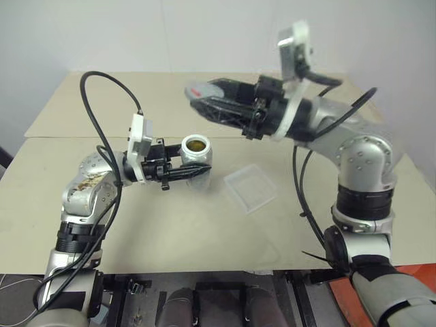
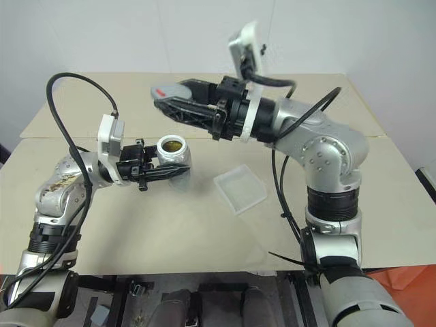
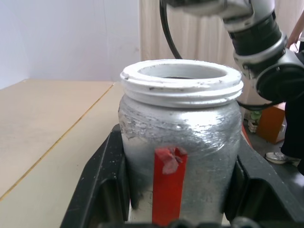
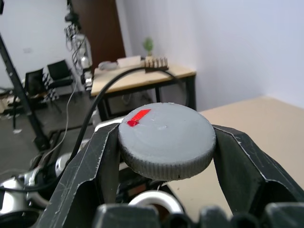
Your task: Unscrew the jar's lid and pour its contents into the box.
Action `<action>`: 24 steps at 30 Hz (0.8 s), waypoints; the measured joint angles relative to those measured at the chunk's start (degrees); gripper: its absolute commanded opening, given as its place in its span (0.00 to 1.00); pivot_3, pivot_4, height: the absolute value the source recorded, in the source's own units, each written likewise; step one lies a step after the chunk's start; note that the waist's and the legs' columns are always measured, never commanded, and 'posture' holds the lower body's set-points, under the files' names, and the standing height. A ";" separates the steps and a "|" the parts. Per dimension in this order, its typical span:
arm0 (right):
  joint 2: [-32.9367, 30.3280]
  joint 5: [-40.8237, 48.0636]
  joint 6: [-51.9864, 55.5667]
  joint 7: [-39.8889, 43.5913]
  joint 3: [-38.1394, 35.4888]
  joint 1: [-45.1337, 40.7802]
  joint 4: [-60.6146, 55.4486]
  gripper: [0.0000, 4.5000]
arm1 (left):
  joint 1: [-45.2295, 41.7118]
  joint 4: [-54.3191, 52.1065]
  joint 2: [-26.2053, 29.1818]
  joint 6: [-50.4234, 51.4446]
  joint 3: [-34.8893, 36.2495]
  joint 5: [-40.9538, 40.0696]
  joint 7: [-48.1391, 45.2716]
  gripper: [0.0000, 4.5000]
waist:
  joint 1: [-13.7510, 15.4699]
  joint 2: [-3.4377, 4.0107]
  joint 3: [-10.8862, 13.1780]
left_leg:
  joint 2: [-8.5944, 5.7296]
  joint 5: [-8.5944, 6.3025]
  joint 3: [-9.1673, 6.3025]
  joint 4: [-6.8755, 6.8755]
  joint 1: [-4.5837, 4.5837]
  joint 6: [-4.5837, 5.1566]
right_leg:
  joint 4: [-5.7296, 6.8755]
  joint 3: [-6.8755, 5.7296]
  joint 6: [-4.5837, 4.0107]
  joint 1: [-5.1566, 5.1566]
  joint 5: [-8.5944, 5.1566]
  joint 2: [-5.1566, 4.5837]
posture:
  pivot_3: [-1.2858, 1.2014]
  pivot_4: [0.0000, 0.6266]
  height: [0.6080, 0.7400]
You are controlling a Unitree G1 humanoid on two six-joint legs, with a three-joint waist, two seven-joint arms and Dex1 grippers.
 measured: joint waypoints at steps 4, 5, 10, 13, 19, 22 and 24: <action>-6.06 -9.08 -4.95 -3.86 1.32 6.91 -1.62 0.61 | -0.22 0.40 -0.41 -0.32 -0.07 0.70 1.34 0.45 | 0.41 -0.02 -0.01 | -0.05 -0.01 -0.01 0.00 0.00 0.02 | -0.09 -0.07 0.02 0.07 -0.01 -0.05 | 0.52 0.24 1.00; -7.74 -11.61 -5.70 -4.84 1.34 10.26 -1.71 0.61 | -0.22 0.57 -0.33 -0.38 0.16 0.81 1.75 0.45 | 0.50 -0.02 -0.01 | -0.06 -0.02 0.00 0.01 -0.02 0.03 | -0.10 -0.06 0.03 0.07 -0.02 -0.07 | 0.52 0.24 1.00; -11.32 -20.75 -11.48 -9.44 -0.50 28.12 -1.95 0.61 | -0.32 0.72 -0.40 -0.52 0.78 1.18 3.71 0.45 | 0.48 -0.02 -0.01 | -0.12 0.00 0.00 0.01 -0.26 0.01 | -0.06 0.00 0.06 -0.19 -0.03 -0.07 | 0.52 0.24 1.00; -12.73 -25.85 -14.92 -11.53 -1.01 35.24 -1.03 0.61 | -0.29 0.72 -0.44 -0.57 0.83 1.25 4.47 0.45 | -0.05 -0.02 -0.01 | -0.12 0.01 0.00 0.03 -0.22 0.00 | -0.13 0.03 0.06 -0.17 -0.03 -0.05 | 0.52 0.24 1.00; -12.52 -32.37 -16.48 -13.15 1.42 38.20 5.69 0.61 | -0.77 0.99 -1.92 -1.98 0.54 2.63 6.40 0.45 | -0.31 -0.02 -0.01 | -0.19 0.04 0.01 0.04 0.09 -0.05 | -0.11 0.17 0.05 -0.02 -0.04 -0.01 | 0.52 0.24 1.00; -12.41 -33.94 -16.42 -12.96 2.48 38.18 7.56 0.82 | -1.31 1.01 -3.10 -2.96 -0.08 3.77 7.63 0.45 | -0.11 -0.02 -0.01 | -0.21 0.04 0.00 0.04 0.09 -0.04 | -0.13 0.18 0.05 -0.01 -0.04 -0.01 | 0.52 0.24 1.00; -13.10 -34.46 -15.78 -12.43 2.88 38.18 7.61 0.96 | -1.60 1.52 -3.59 -6.33 -1.62 6.87 8.57 0.45 | -0.08 -0.02 -0.01 | -0.25 0.03 0.00 0.03 0.08 -0.02 | -0.16 0.19 0.06 -0.01 -0.04 -0.04 | 0.52 0.24 1.00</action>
